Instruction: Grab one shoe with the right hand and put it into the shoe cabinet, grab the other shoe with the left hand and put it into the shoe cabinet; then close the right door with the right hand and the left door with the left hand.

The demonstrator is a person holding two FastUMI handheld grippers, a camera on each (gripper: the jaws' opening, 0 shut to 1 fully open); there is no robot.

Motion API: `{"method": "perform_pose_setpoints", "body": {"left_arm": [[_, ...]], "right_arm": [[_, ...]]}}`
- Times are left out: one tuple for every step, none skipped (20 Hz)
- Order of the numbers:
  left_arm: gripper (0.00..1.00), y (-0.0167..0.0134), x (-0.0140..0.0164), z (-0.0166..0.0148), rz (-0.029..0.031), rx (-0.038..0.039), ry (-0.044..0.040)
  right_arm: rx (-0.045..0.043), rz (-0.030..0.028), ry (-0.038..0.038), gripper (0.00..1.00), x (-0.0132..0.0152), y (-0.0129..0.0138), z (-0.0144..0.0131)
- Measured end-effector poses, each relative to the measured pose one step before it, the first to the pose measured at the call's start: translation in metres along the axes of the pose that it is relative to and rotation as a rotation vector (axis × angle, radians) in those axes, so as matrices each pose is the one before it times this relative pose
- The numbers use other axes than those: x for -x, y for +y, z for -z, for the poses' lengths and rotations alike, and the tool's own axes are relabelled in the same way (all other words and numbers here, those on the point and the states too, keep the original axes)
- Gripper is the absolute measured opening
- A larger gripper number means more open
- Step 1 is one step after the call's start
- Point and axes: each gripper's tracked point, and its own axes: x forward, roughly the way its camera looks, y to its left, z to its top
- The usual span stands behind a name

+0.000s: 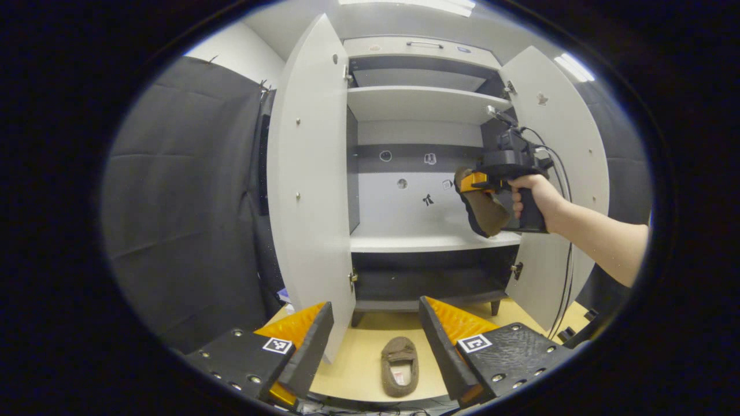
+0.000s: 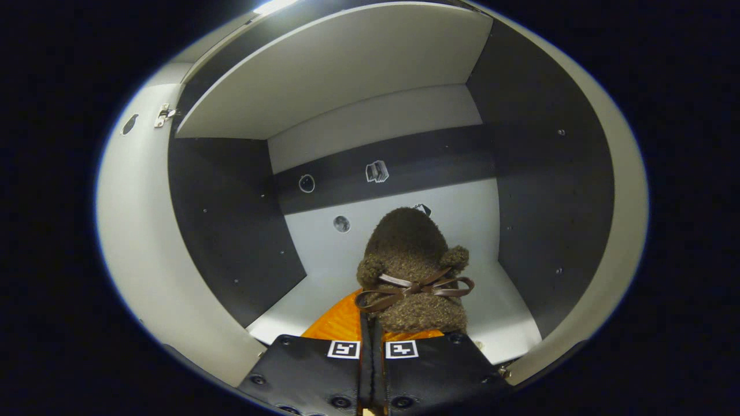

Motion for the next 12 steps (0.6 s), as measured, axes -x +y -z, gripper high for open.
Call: {"method": "perform_pose_setpoints", "body": {"left_arm": [[0.94,-0.00043,-0.00024,-0.0004,-0.0016,-0.00654,-0.00127],[0.94,-0.00116,0.00009,-0.00055,0.00343,-0.00227,0.00351],[0.94,-0.00139,0.00073,0.00323,0.00402,0.00146,0.00603],[0.94,0.00114,-0.00029,0.00078,-0.0015,0.00716,0.0003],[0.94,0.00139,-0.00007,0.00085,-0.00714,0.01083,0.00114],[0.94,0.00153,-0.0006,0.00023,-0.00928,0.00905,0.00408],[0.94,0.00271,-0.00016,-0.00002,-0.01162,0.00628,0.00559],[0.94,0.00232,-0.00064,-0.00086,-0.00992,0.00422,0.00134],[0.94,0.00181,-0.00042,-0.001,-0.00759,0.00113,-0.00046],[0.94,0.00266,-0.00032,-0.00077,-0.00913,-0.00401,0.00115],[0.94,0.0036,-0.00162,-0.00034,-0.01274,-0.00759,0.00411],[0.94,0.0029,-0.00122,-0.00014,-0.01257,-0.00663,0.00493]], "right_arm": [[0.01808,0.01859,-0.01337,0.02,-0.0117,-0.00555,-0.00471],[0.02207,0.0192,-0.01202,0.02,-0.01373,-0.00684,-0.00383],[0.02119,0.0185,-0.01237,0.02,-0.01389,-0.00627,0.00019],[0.01721,0.02177,-0.00107,0.02,-0.01073,-0.00701,0.00249],[0.0086,0.02244,0.00775,0.02,-0.01103,-0.00611,0.00608],[0.00111,0.0151,0.01671,0.02,-0.00968,-0.00542,0.00653],[0.00031,0.00893,0.01464,0.02,-0.01102,-0.00283,0.00754],[0.00073,0.00709,0.01537,0.02,-0.00649,-0.00214,0.00596],[0.00267,-0.00245,0.00126,0.02,-0.00514,0.0002,0.00217],[0.00274,0.00656,-0.00664,0.0,-0.00381,-0.00007,-0.00038],[0.00203,0.00785,-0.0007,0.02,-0.0027,-0.00028,0.00165],[0.00209,-0.00735,0.00488,0.03,-0.0029,0.00225,0.00259]]}}
